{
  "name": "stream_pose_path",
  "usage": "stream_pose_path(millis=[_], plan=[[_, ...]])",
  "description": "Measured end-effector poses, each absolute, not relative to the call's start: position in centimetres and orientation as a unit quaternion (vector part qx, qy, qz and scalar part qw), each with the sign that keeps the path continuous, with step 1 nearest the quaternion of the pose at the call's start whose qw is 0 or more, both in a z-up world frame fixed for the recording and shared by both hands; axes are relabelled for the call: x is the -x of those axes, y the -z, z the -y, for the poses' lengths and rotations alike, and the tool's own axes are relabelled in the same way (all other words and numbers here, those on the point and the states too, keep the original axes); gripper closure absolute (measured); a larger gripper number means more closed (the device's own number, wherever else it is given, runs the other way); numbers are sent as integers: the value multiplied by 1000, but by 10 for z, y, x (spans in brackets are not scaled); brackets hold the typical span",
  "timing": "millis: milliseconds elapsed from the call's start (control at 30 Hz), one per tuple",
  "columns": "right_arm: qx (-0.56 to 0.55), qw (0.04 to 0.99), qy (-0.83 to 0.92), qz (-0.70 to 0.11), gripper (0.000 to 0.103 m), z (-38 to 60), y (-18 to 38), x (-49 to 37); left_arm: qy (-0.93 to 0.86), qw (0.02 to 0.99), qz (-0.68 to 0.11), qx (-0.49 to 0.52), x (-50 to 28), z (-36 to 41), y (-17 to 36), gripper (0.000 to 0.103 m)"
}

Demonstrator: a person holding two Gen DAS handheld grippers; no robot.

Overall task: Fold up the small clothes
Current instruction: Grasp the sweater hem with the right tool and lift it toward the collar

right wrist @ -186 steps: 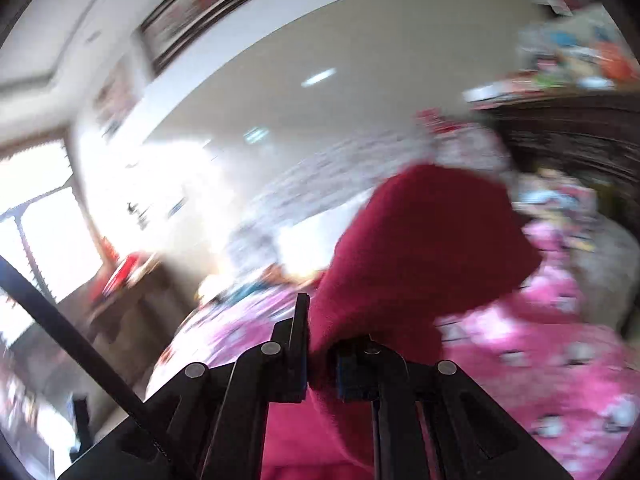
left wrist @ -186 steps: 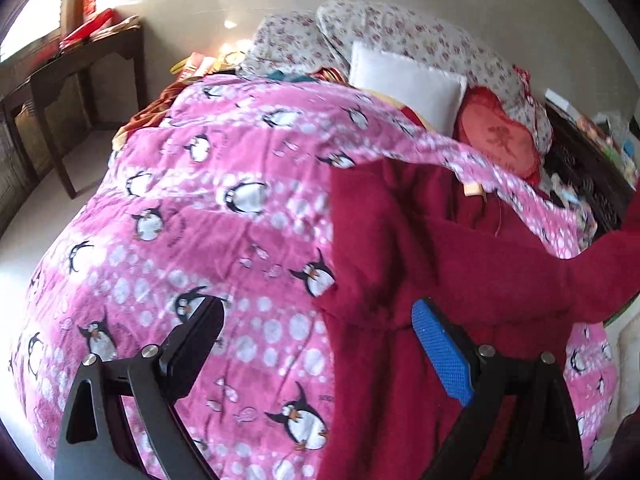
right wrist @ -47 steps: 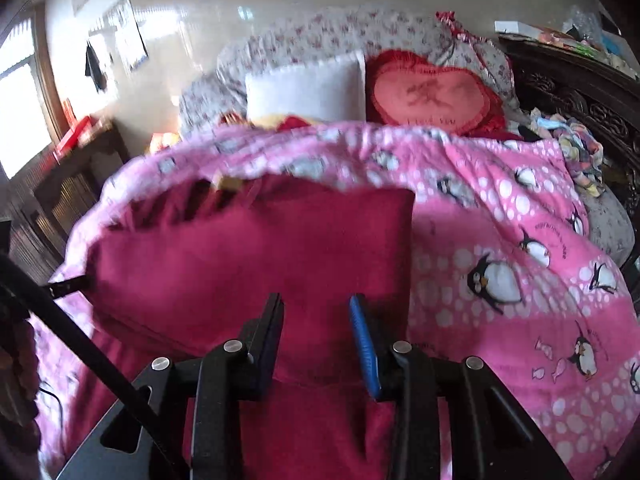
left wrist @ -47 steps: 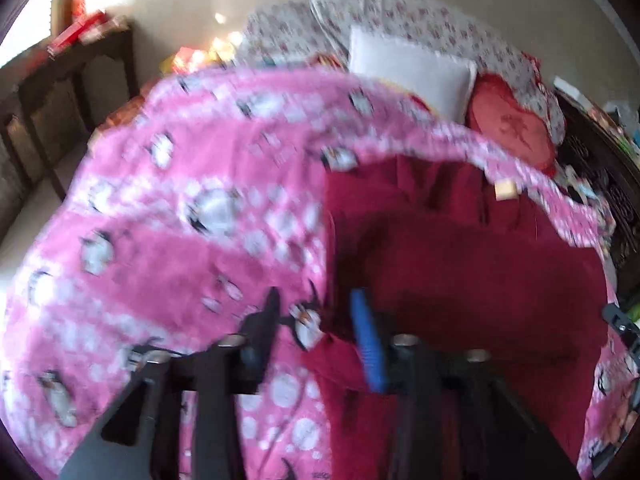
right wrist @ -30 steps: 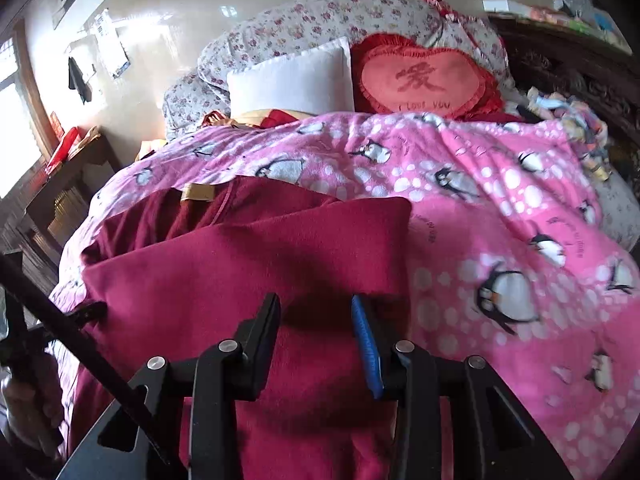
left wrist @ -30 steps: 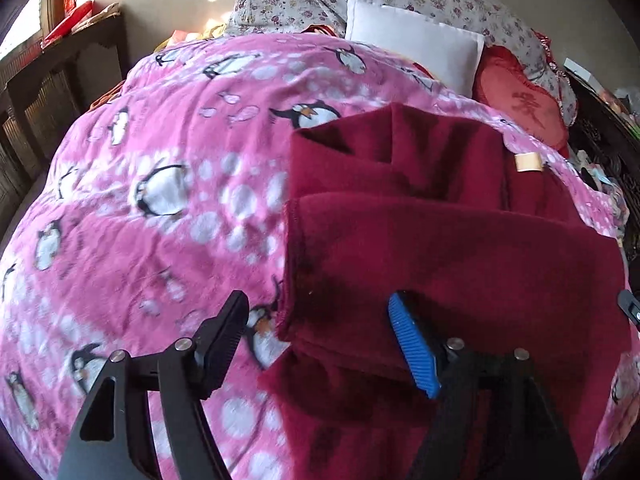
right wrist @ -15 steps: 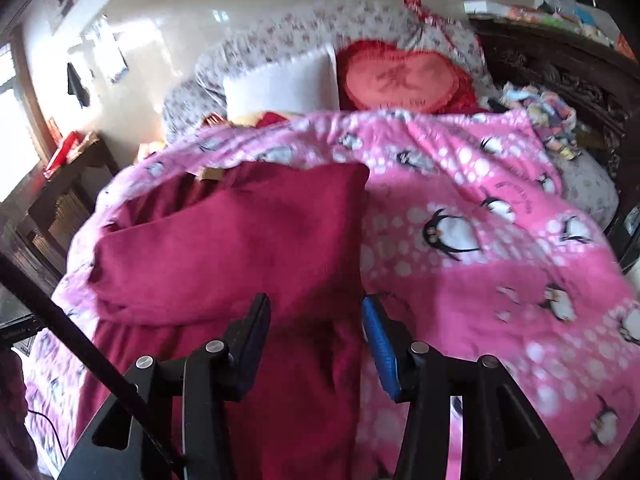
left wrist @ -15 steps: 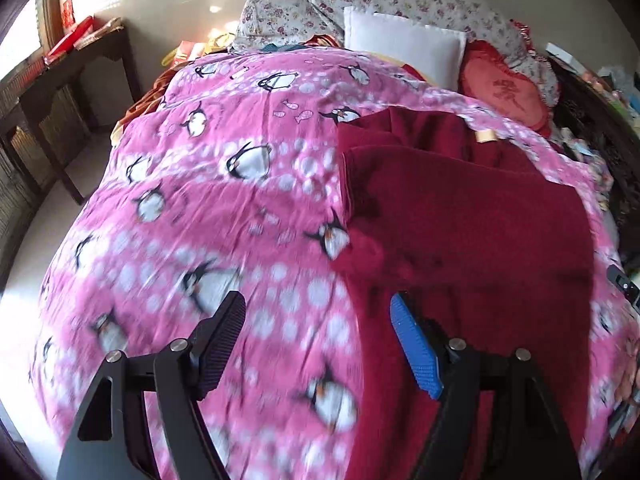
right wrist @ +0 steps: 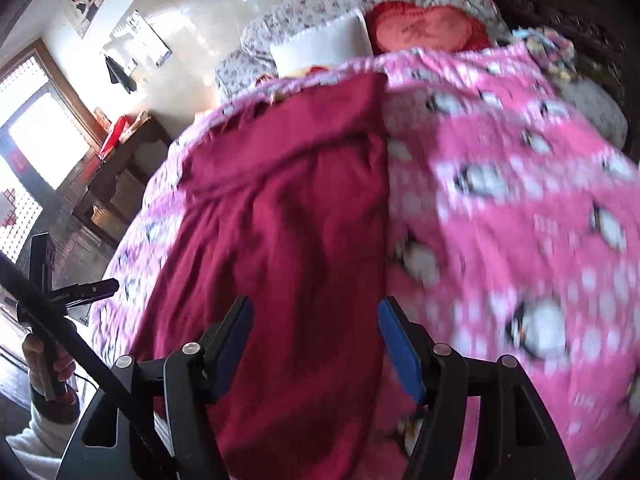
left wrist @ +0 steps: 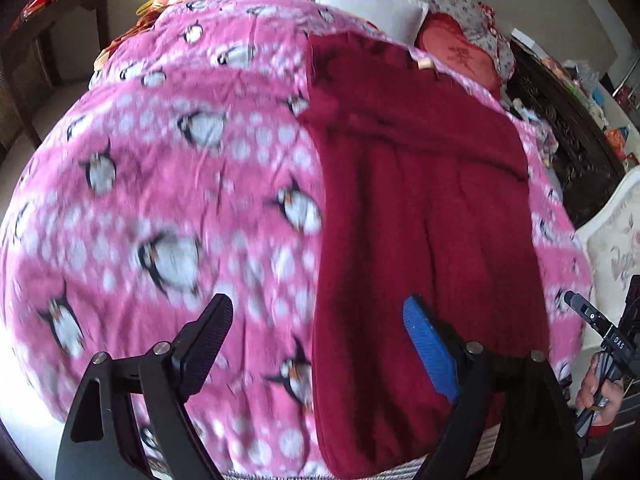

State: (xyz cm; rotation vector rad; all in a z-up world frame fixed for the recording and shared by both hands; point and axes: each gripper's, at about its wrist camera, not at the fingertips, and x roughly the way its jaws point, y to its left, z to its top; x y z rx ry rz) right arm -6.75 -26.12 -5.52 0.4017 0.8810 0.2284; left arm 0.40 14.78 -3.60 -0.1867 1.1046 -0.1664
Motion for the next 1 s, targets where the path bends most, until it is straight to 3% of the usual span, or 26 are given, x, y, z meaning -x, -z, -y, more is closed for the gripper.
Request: stream_pose_path(millis=[533, 867, 1000], plan=[[-251, 849, -124, -448, 30, 266, 106, 125, 82, 826, -549, 93, 50, -132, 88, 16], [-265, 842, -171, -437, 30, 257, 113, 137, 72, 836, -543, 27, 59, -106, 98, 1], [-278, 845, -176, -423, 45, 260, 114, 137, 63, 837, -543, 24, 57, -99, 100, 0]])
